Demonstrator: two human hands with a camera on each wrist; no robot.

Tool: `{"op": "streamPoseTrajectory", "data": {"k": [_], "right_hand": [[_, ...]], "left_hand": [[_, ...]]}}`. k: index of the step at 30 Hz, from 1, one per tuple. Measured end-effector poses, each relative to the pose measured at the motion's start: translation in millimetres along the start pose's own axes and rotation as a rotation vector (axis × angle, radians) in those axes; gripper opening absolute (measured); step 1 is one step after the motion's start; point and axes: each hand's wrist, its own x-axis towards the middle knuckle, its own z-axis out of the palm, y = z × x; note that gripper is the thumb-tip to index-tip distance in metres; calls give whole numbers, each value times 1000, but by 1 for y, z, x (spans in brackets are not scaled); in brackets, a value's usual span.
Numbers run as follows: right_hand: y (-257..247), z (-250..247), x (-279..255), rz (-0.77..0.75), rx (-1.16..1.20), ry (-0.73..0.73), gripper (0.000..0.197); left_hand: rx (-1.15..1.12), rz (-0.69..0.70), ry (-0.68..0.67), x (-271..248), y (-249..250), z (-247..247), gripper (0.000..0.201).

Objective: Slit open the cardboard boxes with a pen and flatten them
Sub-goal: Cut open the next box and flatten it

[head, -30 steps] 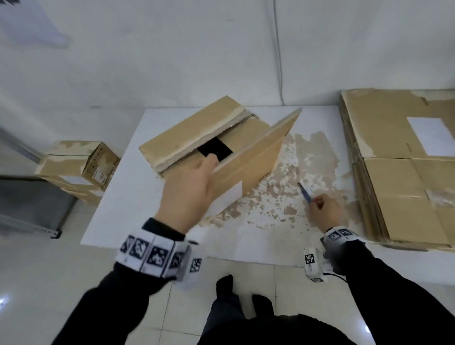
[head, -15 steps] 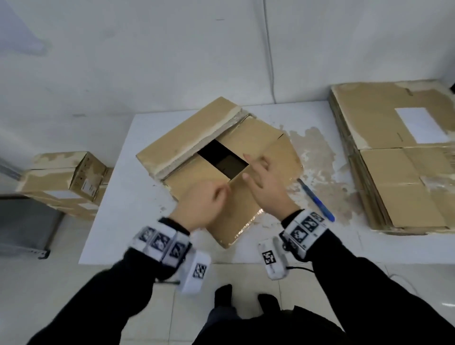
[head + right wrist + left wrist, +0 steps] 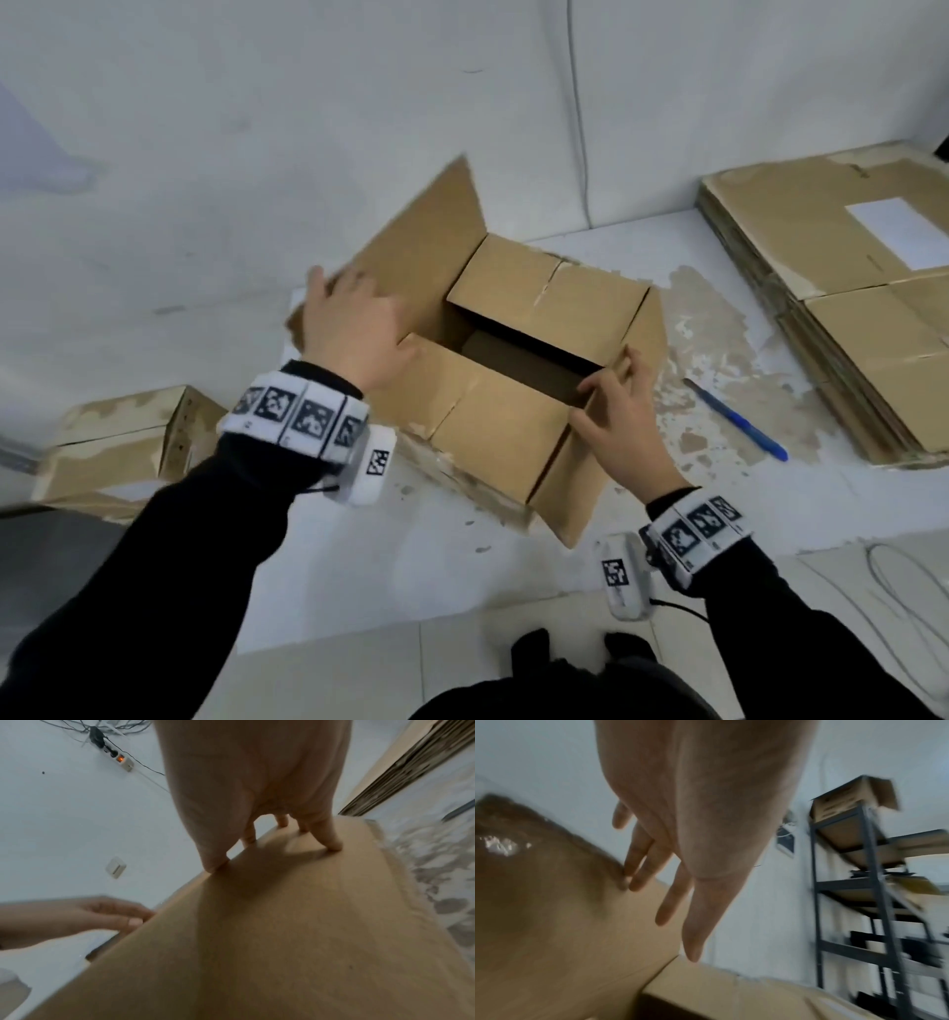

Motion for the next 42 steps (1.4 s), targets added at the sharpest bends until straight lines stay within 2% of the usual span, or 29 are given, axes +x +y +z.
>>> {"op": "streamPoseTrajectory", "data": {"k": [1, 3, 5, 7, 8, 9, 11, 12, 13, 14, 16, 17, 18, 19, 21, 22, 24, 27, 29, 30, 32, 34, 36, 38, 42], "right_hand": [[0, 1, 0, -6, -4, 1, 22], [-1, 3, -1, -10, -27, -6, 22], [-2, 3, -2, -10, -45, -18, 22], [-3, 0, -2, -6, -50, -34, 23], [-4, -4, -2, -4, -56, -48, 24], [-4, -7, -2, -4, -69, -67, 27], [-4, -14, -2, -2, -107, -110, 34], [-5, -17, -1, -2, -130, -128, 38], [-7, -19, -1, -2, -155, -140, 39], [-8, -21, 0, -3, -180, -150, 41], [-11, -27, 1, 8, -217, -178, 42], [-11, -29, 1, 14, -247, -200, 42], [-11, -33, 1, 11, -310, -225, 41], [-10, -36, 1, -12, -406, -238, 41], [-11, -47, 7, -138, -609, -231, 43], [-16, -54, 13, -227, -671, -253, 50], [-30, -62, 27, -399, -736, -426, 61], [-43, -57, 47, -475, -803, -784, 55], [-41, -51, 59, -449, -902, -890, 62], [-40, -50, 64, -438, -958, -883, 65], [-40, -57, 68, -459, -1058, -845, 65], [-41, -74, 70, -526, -1153, -743, 65], [-42, -97, 81, -566, -1158, -553, 65], [-37, -116, 111, -443, -1013, -469, 68], [-16, -133, 171, -161, -660, -583, 75]], "left_hand": [[-5, -77, -70, 9, -13, 13, 58], [-233, -169, -268, 27, -31, 45, 65], [-559, -169, -497, 39, -36, 73, 69], [-644, -167, -593, 44, -32, 85, 70], [-603, -155, -551, 46, -27, 88, 67], [-522, -124, -423, 47, -20, 86, 63], [-382, 41, -103, 46, -1, 68, 53], [-377, 152, -12, 44, 12, 57, 48], [-388, 263, -21, 45, 25, 48, 43], [-398, 348, -122, 45, 37, 40, 42], [-328, 385, -437, 42, 58, 31, 52], [-293, 365, -500, 40, 63, 26, 56], [-286, 347, -453, 37, 64, 18, 56], [-293, 330, -327, 33, 60, 8, 55], [-355, 305, -93, 18, 43, -21, 55], [-427, 286, -50, 7, 30, -34, 56], [-509, 260, -98, -21, 6, -49, 53], [-330, 262, -343, -65, -8, -35, 31], [-230, 240, -506, -85, 0, -8, 60], [-185, 248, -508, -89, 5, 6, 73], [-96, 305, -422, -96, 21, 28, 79], [-111, 344, -328, -92, 37, 44, 70], [-144, 343, -266, -84, 51, 51, 57], [-127, 347, -262, -75, 61, 56, 47], [-114, 317, -334, -65, 71, 62, 37]]}}
